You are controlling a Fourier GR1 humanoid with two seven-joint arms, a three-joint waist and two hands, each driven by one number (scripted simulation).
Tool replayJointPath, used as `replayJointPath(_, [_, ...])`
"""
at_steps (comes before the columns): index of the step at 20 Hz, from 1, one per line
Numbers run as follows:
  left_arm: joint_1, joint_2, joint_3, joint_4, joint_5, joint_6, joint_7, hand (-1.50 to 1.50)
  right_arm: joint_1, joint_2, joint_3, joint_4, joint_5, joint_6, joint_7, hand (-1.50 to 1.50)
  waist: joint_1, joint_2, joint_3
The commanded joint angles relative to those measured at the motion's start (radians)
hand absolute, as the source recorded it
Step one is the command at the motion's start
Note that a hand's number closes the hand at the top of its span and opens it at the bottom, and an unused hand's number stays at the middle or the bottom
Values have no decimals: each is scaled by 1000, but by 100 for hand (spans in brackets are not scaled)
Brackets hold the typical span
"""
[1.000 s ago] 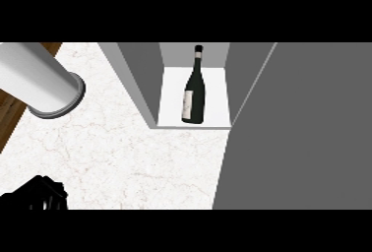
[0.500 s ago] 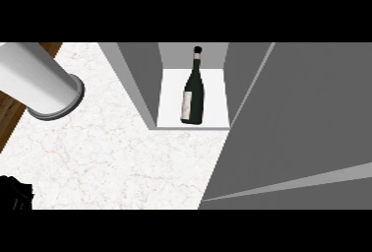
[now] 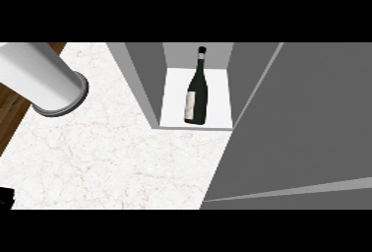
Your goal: Pick up the wine, place it into the cabinet and close the cabinet
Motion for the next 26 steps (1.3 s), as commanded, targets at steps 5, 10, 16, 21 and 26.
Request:
replayJointPath(5, [1,19,37,32,34,-72,1,150,-83,88,229,116,66,-175,-8,150,17,7,-2])
replayJointPath(10, [5,40,51,16,30,-97,-3,150,-112,87,178,139,20,-189,-16,150,53,12,-4])
replayJointPath(16, [9,45,41,17,32,-126,7,150,-114,87,151,158,-3,-209,-28,150,54,15,-5])
replayJointPath(21, [-5,40,53,32,38,-130,4,150,-113,87,119,177,-43,-221,-52,150,66,26,-7])
replayJointPath(26, [-2,47,49,37,32,-152,5,150,-158,87,44,193,-25,-214,-64,150,87,32,-8])
